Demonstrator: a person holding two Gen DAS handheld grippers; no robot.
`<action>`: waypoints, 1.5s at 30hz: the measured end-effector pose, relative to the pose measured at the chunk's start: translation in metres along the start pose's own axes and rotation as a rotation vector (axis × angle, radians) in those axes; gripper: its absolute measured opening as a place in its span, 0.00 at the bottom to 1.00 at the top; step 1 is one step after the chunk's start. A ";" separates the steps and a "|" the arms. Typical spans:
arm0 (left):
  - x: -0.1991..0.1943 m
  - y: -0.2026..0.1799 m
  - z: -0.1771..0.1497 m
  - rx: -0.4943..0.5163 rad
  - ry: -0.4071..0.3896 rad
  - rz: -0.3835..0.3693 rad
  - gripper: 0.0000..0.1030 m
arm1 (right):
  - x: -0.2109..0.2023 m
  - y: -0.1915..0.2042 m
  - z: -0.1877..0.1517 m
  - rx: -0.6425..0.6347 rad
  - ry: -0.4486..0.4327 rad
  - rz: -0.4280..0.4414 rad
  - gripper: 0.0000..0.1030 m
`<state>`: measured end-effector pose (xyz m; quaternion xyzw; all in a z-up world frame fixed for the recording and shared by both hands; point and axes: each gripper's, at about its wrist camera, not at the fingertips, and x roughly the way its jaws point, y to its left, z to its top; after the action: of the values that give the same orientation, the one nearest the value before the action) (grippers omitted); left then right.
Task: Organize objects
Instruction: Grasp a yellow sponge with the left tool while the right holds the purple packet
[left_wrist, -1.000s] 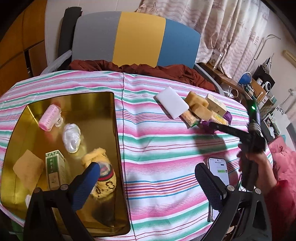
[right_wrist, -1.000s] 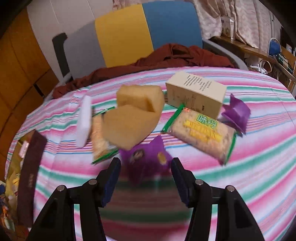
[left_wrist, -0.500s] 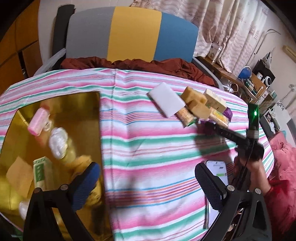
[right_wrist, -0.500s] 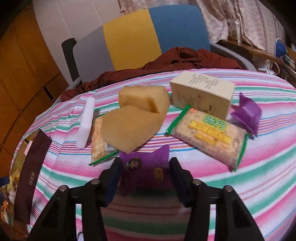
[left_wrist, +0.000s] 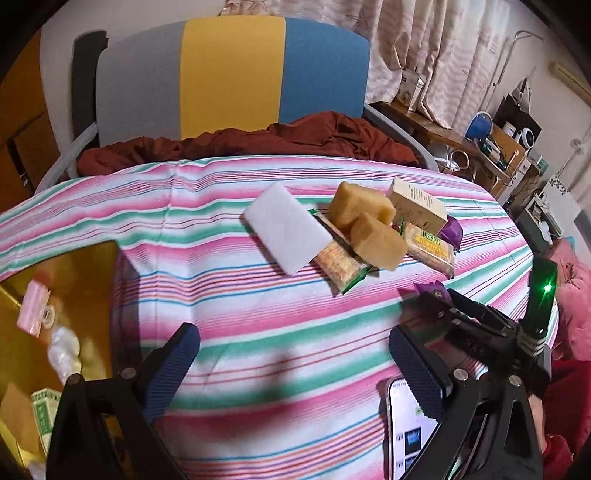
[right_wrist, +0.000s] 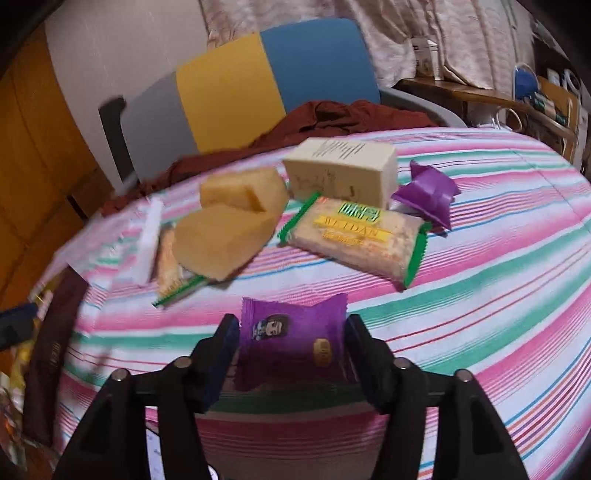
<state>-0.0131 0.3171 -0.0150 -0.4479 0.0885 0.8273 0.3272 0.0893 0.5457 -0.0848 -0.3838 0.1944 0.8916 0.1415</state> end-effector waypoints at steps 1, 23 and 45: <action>0.002 -0.003 0.002 0.004 -0.001 0.003 1.00 | 0.004 0.004 0.001 -0.019 0.012 -0.016 0.61; 0.114 -0.116 0.066 0.328 0.029 0.079 1.00 | -0.045 -0.035 -0.026 0.204 -0.266 -0.206 0.46; 0.099 -0.100 0.028 0.306 -0.057 -0.003 0.54 | -0.043 -0.044 -0.034 0.264 -0.272 -0.260 0.46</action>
<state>-0.0080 0.4524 -0.0624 -0.3695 0.2035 0.8160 0.3951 0.1572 0.5647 -0.0846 -0.2600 0.2372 0.8763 0.3291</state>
